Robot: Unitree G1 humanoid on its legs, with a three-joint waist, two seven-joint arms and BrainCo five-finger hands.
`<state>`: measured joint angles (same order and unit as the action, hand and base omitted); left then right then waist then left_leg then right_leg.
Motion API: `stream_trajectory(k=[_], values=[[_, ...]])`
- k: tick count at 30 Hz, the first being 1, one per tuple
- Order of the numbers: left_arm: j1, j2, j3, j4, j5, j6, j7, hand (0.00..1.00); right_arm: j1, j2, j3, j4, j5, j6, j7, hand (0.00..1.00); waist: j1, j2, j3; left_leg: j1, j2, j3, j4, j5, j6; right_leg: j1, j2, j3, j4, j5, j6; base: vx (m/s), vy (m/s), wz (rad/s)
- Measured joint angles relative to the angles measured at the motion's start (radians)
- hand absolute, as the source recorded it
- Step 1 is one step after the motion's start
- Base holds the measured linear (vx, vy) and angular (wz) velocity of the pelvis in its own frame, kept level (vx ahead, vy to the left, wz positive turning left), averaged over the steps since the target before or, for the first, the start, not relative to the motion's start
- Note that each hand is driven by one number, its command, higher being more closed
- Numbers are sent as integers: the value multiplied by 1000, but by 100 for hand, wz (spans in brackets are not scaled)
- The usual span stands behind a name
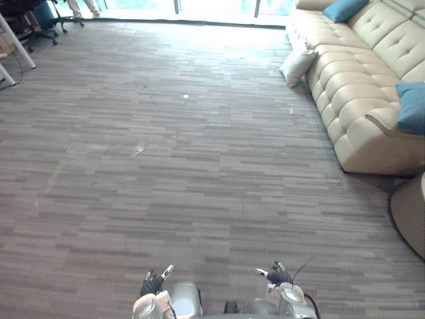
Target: Pick up cushions and gather them together orderly.
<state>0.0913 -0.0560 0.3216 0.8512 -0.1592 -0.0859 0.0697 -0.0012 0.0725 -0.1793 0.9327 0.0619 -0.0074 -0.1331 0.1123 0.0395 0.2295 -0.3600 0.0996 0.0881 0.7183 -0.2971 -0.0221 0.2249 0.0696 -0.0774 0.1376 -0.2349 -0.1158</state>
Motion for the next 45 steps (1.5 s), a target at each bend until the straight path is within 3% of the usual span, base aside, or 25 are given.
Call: stream_trajectory(k=[3,4,6,7,9,11,15,17,20,22,23,25,26,27,28,30,31,34,37,38,39,41,42,43,45], values=[[9,-7,3,-20,-27,-19,-8,0,1,-1,18,29,-1,0,-4,0,30,-6,-6,-65,-25,-3,-279,156,-25,91,-41,59,-40,-93,35,552,255,-58],[8,4,-1,-21,-31,-18,-13,0,20,-1,37,41,-2,7,0,0,46,-37,-35,-63,-39,40,-229,212,9,111,-82,89,-23,-132,57,780,378,-87],[4,18,15,-10,-29,-16,-14,0,34,-1,41,39,-2,6,-3,0,48,-85,-54,-24,-60,89,-208,184,52,42,-127,126,185,-129,83,789,336,-63],[0,30,14,3,-28,-16,-9,0,43,-1,39,35,-5,5,-1,0,52,-101,-57,25,-64,118,-211,147,68,-60,-139,158,436,-63,158,683,323,-49],[-11,54,9,24,-12,-10,-7,0,59,-5,27,23,-14,-1,3,0,33,-116,-47,127,-98,121,-223,91,74,-206,-152,181,791,95,243,619,324,-16],[-18,66,0,59,11,6,-4,0,71,-16,14,-9,-24,-13,3,0,6,-114,-42,287,-132,102,-280,37,85,-301,-158,133,992,105,271,664,272,31],[-22,62,-17,72,12,8,-4,0,92,-18,-13,-78,-24,-32,7,0,-7,-100,-43,479,-141,57,-414,-30,72,-514,-161,-64,889,34,200,530,128,32],[-21,62,-19,92,12,10,-3,0,87,-27,-33,-89,-25,-30,8,0,-24,-94,-40,591,-137,35,-478,-61,68,-571,-139,-179,544,46,171,629,68,39],[-21,57,-33,106,14,11,-3,0,76,-36,-41,-91,-25,-28,9,0,-40,-73,-30,705,-133,8,-535,-95,37,-577,-83,-186,248,122,132,698,4,45],[-12,49,-40,109,28,10,-5,0,65,-38,-31,-89,-36,-21,7,0,-71,-60,-37,758,-119,-81,-501,-110,10,-576,-62,-172,231,245,-8,948,-102,83],[-11,25,-46,124,34,11,-7,0,57,-63,-29,-88,-58,-17,11,0,-67,-7,-56,733,-73,-120,-407,-104,2,-574,-41,-193,293,219,-11,1044,-145,46],[-20,0,-29,122,42,12,-7,0,44,-78,-16,-90,-64,-13,14,0,-59,24,-50,624,-71,-134,-137,5,-51,-549,-28,-194,334,126,-11,845,-126,7],[-17,-8,-12,125,41,15,-5,0,36,-93,-3,-90,-63,-9,13,0,-53,60,-36,505,-58,-140,131,179,-107,-466,-2,-176,286,95,-14,647,-80,-18],[-17,-8,-7,125,42,15,-7,0,32,-93,-2,-83,-62,-9,12,0,-52,58,-30,464,-43,-126,217,183,-114,-433,11,-166,263,89,-15,781,-54,-33],[-23,-8,11,118,42,14,-5,0,16,-71,-2,-49,-62,-2,12,0,-50,59,-17,379,5,-67,391,144,-79,-308,30,-137,192,71,-20,732,-44,-27],[-15,5,13,80,41,9,-8,0,18,-35,6,-32,-59,4,11,0,-35,23,-4,255,27,-27,459,90,-49,-157,27,-100,91,62,-22,790,-74,-30],[-12,6,11,47,39,4,-8,0,17,-23,23,-9,-57,7,11,0,-15,0,-10,129,34,4,402,50,-31,-72,14,-73,15,47,-4,591,-39,-49],[-8,-9,14,6,30,2,-9,0,12,-14,26,-1,-41,17,4,0,7,10,-4,-18,34,49,98,31,-13,38,-7,-31,-45,0,33,637,105,-49],[5,-15,16,-15,14,-16,-8,0,13,-5,38,14,-42,16,-4,0,32,6,-8,-59,11,63,-277,127,-21,119,-53,38,-44,-104,71,596,255,-65],[12,-5,17,-20,-3,-18,-7,0,7,-3,57,43,-42,17,-1,0,48,-7,-21,-67,6,74,-242,217,-9,149,-73,75,-47,-142,59,785,402,-87],[11,2,16,-22,-1,-18,-8,0,5,-3,64,50,-42,18,0,0,51,-15,-28,-67,-10,82,-227,220,-3,151,-82,90,-38,-144,59,692,346,-69],[8,17,29,-16,-1,-18,-8,0,16,-1,66,52,-42,15,-4,0,55,-82,-57,-20,-42,155,-220,181,76,52,-155,160,206,-91,133,718,350,-51],[6,21,31,-12,-1,-16,-6,0,18,-1,66,51,-43,15,-4,0,56,-89,-57,1,-52,162,-222,164,78,23,-162,178,296,-67,162,693,391,-37],[-5,34,23,8,2,-11,-4,0,31,-3,64,40,-44,13,-4,0,49,-102,-51,75,-79,176,-231,113,84,-77,-172,217,564,50,257,516,313,-15],[-13,45,6,31,14,4,-1,0,55,-13,61,22,-59,5,-3,0,37,-104,-42,202,-123,176,-262,68,98,-192,-177,219,886,153,319,698,385,5]])
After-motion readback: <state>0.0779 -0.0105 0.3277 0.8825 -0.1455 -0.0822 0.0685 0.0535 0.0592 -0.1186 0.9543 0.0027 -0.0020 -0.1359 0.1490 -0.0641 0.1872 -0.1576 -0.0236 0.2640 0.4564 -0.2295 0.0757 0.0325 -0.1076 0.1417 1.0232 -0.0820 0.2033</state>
